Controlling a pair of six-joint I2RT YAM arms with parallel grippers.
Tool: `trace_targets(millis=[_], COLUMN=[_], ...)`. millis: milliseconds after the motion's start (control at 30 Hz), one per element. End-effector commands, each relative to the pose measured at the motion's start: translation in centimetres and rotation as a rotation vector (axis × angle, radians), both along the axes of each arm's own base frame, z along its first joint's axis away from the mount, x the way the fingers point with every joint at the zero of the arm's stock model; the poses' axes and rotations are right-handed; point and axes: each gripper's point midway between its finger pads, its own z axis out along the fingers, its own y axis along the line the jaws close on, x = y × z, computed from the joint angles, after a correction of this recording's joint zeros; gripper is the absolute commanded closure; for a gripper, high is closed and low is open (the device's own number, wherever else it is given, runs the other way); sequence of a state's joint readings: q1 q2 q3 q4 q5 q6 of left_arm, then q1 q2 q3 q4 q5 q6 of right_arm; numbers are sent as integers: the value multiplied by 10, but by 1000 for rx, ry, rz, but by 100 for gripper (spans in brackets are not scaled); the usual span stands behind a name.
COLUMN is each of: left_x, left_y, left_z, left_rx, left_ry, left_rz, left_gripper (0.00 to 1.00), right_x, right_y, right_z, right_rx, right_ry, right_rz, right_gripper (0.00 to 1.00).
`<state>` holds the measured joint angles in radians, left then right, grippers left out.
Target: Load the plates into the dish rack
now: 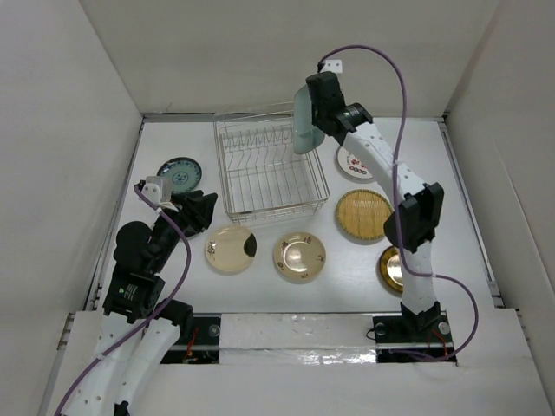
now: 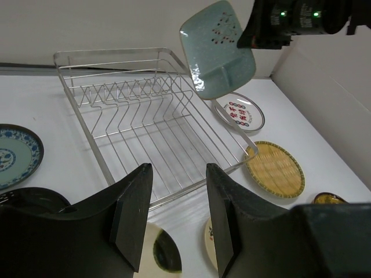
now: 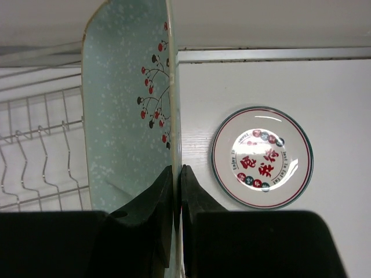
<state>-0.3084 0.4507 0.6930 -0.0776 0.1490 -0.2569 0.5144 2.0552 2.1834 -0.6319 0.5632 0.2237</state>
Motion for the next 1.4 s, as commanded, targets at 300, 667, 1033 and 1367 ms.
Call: trace_targets(millis=[300, 667, 1033, 1367], left_x=[2, 3, 1, 0], left_y=[-3, -4, -4, -3], left_z=[7, 8, 10, 8], left_rx=[1, 0, -3, -2], left_ry=[-45, -45, -53, -52], left_rz=[-13, -16, -17, -16], left_gripper=[61, 61, 60, 60], right_x=[21, 32, 42, 41], right_y=[11, 15, 37, 61], right_z=[60, 41, 23, -11], right_rx=[-107, -260, -326, -474], right_ry=[-182, -167, -176, -147], right_rz=[-102, -110, -84, -78], right_gripper=[100, 100, 100, 100])
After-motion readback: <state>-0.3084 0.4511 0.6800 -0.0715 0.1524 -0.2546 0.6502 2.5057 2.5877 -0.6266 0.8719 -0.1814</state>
